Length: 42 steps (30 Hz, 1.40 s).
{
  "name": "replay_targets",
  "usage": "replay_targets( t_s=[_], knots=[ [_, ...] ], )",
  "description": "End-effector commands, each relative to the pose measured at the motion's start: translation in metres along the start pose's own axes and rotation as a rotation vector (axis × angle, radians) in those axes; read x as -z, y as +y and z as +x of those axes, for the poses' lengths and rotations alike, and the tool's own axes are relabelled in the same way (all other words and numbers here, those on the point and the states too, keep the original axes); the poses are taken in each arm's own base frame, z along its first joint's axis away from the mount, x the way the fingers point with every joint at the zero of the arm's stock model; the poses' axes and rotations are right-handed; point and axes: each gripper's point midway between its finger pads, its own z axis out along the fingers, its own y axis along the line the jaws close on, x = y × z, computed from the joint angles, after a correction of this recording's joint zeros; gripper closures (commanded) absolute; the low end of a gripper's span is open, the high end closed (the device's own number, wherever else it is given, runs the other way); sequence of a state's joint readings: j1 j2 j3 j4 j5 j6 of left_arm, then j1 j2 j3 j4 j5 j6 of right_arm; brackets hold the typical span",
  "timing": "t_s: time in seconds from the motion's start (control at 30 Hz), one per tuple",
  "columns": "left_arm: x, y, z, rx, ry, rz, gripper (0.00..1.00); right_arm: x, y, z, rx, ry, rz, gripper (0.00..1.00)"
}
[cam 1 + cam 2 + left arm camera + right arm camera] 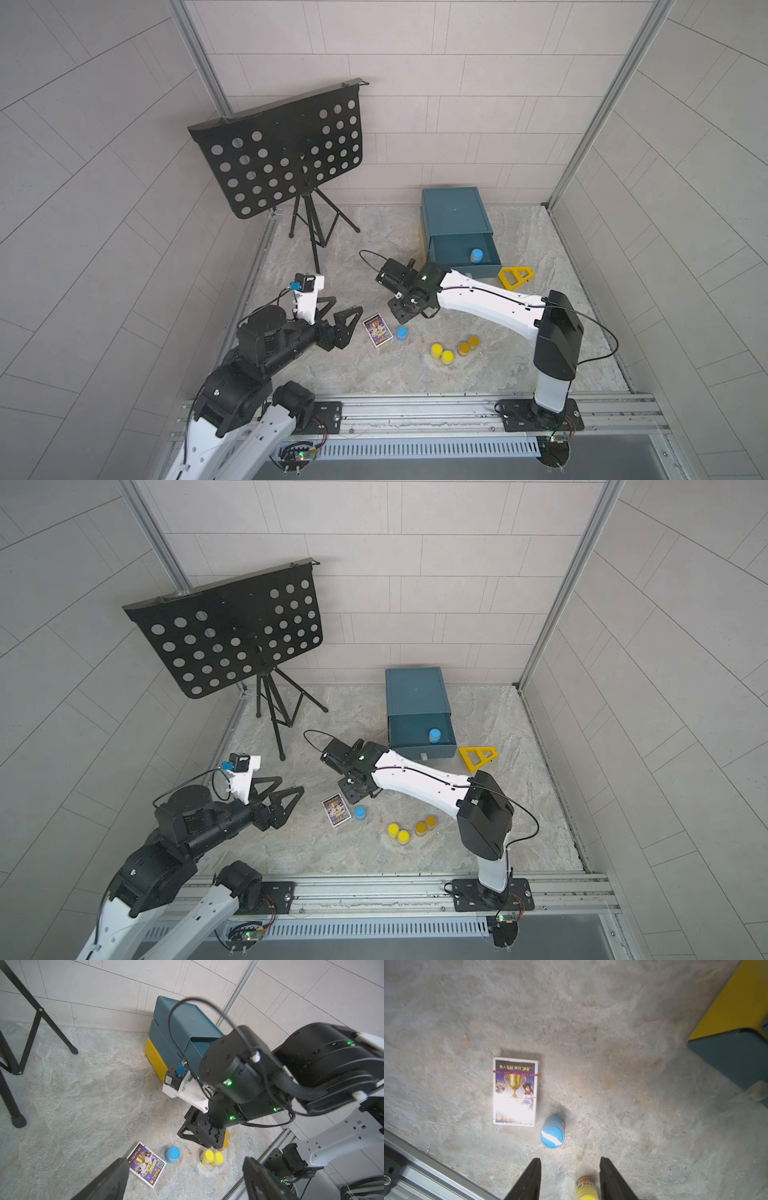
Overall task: Put the paint cans in the drawer according to color
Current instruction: Pick up the paint can at the center of the board.
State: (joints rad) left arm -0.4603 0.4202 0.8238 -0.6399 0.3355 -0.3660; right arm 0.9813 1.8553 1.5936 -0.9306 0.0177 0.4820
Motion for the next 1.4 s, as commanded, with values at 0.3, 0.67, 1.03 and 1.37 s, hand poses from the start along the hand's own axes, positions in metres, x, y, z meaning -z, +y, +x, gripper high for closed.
replay_targets(
  t_s=[0.3, 0.67, 1.03, 1.37],
  knots=[
    [0.0, 0.002, -0.004, 0.0, -0.025, -0.003, 0.07, -0.056, 0.019, 0.034, 0.025, 0.123, 0.009, 0.49],
    [-0.001, 0.003, -0.003, 0.001, -0.025, -0.008, 0.07, -0.082, 0.02, 0.038, 0.017, 0.146, 0.02, 0.51],
    [0.0, 0.003, -0.004, 0.001, -0.027, -0.008, 0.07, -0.09, 0.015, 0.042, 0.007, 0.161, 0.04, 0.61],
    [0.0, 0.003, -0.004, 0.003, -0.028, -0.009, 0.07, -0.016, -0.002, 0.011, 0.012, 0.013, 0.08, 0.78]
  ],
)
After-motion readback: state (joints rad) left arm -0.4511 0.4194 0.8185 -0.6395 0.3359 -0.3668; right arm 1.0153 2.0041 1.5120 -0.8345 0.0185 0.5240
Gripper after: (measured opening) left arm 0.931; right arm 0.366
